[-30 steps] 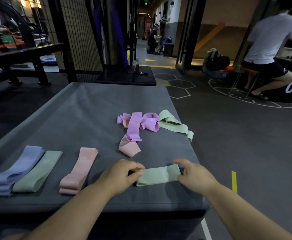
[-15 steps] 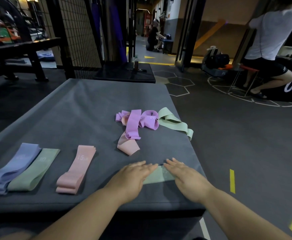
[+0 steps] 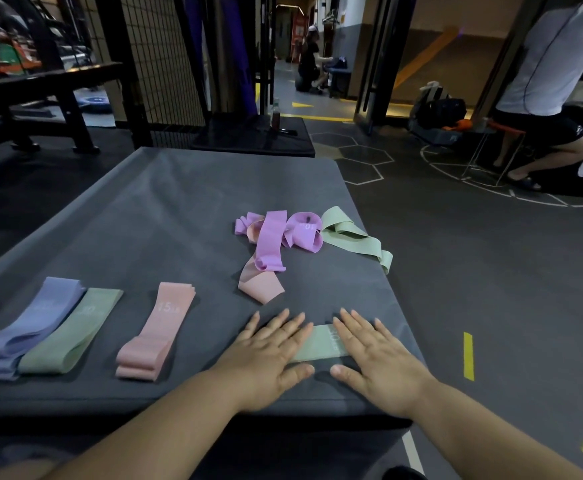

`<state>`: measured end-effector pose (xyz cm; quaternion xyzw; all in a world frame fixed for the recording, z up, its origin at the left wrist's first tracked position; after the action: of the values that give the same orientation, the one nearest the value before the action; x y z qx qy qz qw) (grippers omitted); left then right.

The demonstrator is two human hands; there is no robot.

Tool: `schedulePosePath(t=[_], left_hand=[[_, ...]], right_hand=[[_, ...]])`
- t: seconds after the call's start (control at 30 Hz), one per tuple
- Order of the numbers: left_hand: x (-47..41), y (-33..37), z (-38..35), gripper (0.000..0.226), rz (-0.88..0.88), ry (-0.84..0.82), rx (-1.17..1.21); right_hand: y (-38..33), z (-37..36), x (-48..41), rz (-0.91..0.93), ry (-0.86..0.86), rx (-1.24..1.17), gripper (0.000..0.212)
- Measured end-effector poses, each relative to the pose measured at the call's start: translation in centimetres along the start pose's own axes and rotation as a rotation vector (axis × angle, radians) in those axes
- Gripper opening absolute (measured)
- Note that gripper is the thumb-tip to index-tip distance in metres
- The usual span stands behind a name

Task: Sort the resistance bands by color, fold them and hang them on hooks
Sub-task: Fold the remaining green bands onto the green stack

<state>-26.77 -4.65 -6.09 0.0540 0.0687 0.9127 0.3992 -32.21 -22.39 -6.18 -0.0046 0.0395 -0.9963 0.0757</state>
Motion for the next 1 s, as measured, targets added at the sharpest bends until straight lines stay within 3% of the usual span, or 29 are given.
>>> schedulePosePath(t=[0.13,0.3,0.47,0.8,0.87,1.0], left_hand=[[0.0,-0.1,-0.4,0.07,0.002,-0.053,-0.046],[0.1,-0.1,-0.3,0.071,0.018,-0.058,-0.048],[0.5,0.2,0.0,0.089,0.011,-0.005,-0.032],[0.5,-0.1,-0.4,0.097,0.034,-0.016,-0.012],[0.4,-0.1,-0.4,0.091,0.04,-0.022,0.004],[-0.1,-0.7,0.0,0.051,0.12,0.029,0.209]], right_hand=[[0.0,-0.2,-0.1,0.003,-0.013,0.013,0.108],[-0.1,-0.1,-0.1,-0.003,-0.012,0.004,0.103],[-0.2,0.0,0.1,-0.005,0.0,0.012,0.103],[-0.1,-0.1,0.1,0.004,0.011,-0.012,0.099],[0.0,-0.2,0.1,0.0,0.022,-0.025,0.099],[0.8,-0.2,-0.4,-0.092,0.089,-0.181,0.116]])
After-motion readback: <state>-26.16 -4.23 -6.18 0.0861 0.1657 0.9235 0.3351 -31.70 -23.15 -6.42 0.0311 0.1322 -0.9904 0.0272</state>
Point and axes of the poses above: each hand's wrist, its own x-axis away from the middle knuckle, its own z-axis out of the back of the hand, y = z × x, the point moved 5 cm from there along -x, towards the middle knuckle, and after that the axes turned 9 degrees about y, right-handed, at the moved point
